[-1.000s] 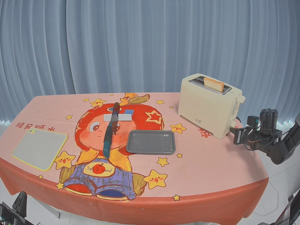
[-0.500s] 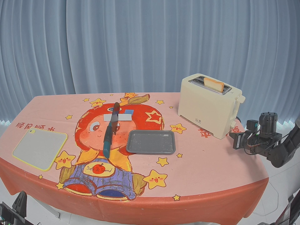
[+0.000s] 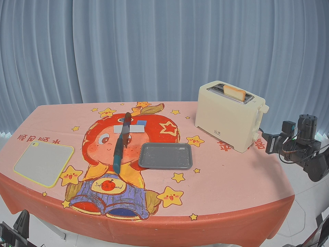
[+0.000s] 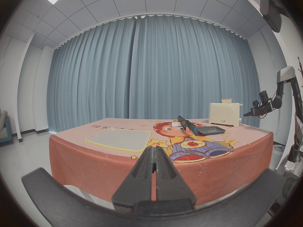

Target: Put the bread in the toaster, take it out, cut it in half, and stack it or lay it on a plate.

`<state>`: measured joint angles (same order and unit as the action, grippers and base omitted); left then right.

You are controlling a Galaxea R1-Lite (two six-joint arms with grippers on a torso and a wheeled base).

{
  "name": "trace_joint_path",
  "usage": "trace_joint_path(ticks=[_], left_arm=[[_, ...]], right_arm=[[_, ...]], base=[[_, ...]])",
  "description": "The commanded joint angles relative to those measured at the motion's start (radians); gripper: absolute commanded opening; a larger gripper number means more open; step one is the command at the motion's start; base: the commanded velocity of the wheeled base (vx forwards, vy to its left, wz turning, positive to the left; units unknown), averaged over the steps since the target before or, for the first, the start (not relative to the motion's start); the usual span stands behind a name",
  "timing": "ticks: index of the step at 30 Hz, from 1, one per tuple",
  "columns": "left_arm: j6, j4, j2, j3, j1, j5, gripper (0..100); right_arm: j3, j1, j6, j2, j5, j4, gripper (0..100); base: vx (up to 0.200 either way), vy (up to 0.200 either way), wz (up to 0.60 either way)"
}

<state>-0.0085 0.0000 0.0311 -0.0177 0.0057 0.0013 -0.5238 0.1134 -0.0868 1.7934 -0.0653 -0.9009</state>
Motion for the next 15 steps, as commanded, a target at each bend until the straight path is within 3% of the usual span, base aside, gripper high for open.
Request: trace_joint_path(ticks=[1,15], left_arm=[[-0.001,0.0,0.0,0.018,0.0,0.0,0],[-0.001,0.0,0.001,0.018,0.0,0.0,0]], right_arm=[[-0.002,-0.011,0.012,-0.034,0.013,-0.003,0],[-0.004,-0.04,0.018,-0.072,0.024,-0.016,0]], base=[[0.0,0.0,0.0],[0.0,0.0,0.0]])
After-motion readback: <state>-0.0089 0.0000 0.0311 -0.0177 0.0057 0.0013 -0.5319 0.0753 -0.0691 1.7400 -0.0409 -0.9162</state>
